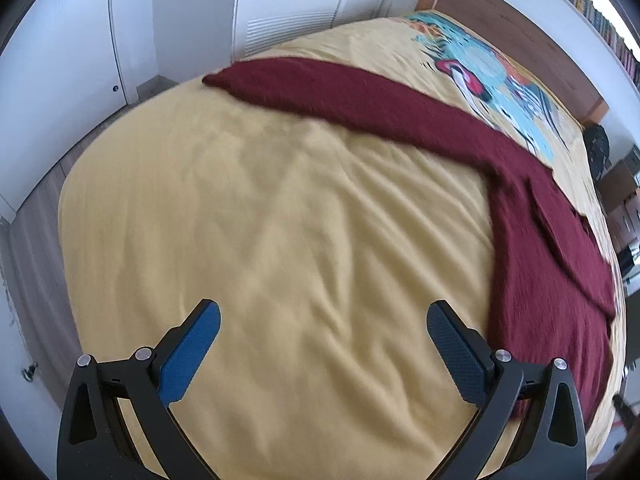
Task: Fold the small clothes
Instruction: 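Withdraw the open right gripper from the folded sweater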
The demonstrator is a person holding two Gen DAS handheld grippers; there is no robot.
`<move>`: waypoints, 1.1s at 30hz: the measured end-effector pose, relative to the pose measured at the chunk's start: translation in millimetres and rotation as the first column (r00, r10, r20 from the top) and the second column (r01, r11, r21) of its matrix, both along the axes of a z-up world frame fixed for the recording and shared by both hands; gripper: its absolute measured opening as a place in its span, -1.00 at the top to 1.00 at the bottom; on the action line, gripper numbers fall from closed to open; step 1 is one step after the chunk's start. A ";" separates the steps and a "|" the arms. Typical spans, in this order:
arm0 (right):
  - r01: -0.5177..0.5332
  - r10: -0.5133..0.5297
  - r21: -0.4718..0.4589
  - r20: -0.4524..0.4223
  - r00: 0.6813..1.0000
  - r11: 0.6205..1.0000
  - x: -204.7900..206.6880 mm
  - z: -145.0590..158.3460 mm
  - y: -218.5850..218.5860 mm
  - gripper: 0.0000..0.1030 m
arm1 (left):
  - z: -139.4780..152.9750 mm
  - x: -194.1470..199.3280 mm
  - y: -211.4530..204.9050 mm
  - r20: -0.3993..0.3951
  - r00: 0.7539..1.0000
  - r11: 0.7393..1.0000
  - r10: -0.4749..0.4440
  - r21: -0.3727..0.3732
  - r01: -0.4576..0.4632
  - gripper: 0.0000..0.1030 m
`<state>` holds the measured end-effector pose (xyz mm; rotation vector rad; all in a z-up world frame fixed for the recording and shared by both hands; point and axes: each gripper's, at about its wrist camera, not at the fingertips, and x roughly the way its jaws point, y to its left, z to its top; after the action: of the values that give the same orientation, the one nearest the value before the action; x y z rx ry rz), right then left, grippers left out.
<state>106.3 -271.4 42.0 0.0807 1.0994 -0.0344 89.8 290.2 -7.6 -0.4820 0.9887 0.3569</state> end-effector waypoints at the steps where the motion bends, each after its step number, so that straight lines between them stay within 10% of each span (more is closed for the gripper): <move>1: -0.002 0.002 -0.001 -0.004 1.000 1.000 0.6 -2.0 1.0 0.05 | 0.1 6.2 6.8 0.002 1.000 1.000 0.007 0.001 -0.007 -0.98; 16: -0.048 0.047 -0.025 -0.035 0.998 0.999 30.7 -17.7 17.0 0.05 | -22.4 96.6 123.8 -0.010 0.980 0.976 0.201 -0.087 -0.201 -0.95; 33: -0.084 0.081 -0.054 -0.052 0.995 0.995 48.4 -28.4 26.4 0.05 | -46.7 118.3 197.9 0.025 0.925 0.859 0.380 -0.381 -0.342 -0.47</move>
<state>154.7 -245.0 13.6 -0.0162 1.1498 0.0065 208.1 488.1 -54.3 -1.0311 0.8669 0.4805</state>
